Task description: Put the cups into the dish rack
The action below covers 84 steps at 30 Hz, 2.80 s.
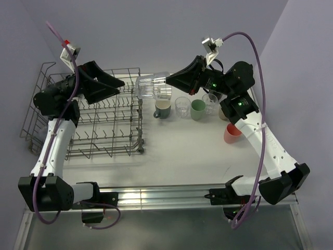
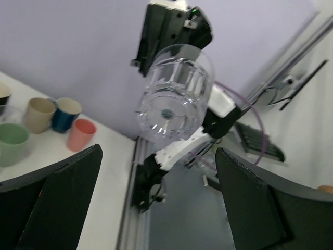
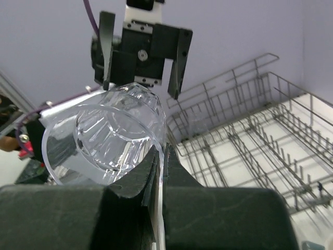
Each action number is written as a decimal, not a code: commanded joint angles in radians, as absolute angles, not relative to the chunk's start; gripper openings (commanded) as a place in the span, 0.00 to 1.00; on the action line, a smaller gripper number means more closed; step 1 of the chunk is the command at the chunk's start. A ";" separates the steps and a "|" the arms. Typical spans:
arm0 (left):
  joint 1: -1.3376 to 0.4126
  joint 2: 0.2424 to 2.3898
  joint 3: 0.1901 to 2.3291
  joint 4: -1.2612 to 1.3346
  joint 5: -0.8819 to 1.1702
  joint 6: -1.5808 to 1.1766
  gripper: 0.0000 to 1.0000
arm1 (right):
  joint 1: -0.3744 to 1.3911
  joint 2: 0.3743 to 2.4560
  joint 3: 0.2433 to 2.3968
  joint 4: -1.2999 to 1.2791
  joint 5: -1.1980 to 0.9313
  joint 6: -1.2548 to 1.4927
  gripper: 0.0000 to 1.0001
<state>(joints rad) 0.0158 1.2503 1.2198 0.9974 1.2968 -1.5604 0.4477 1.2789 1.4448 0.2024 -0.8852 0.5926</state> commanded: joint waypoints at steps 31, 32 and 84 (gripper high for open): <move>-0.215 1.104 1.137 0.853 1.111 -1.485 0.93 | 0.540 1.324 1.443 0.405 -0.936 0.759 0.00; -0.218 1.104 1.137 0.854 1.117 -1.485 0.92 | 0.541 1.330 1.445 0.405 -0.936 0.758 0.00; -0.242 1.083 1.077 0.684 1.143 -1.439 0.91 | 0.554 1.351 1.500 0.308 -0.914 0.644 0.00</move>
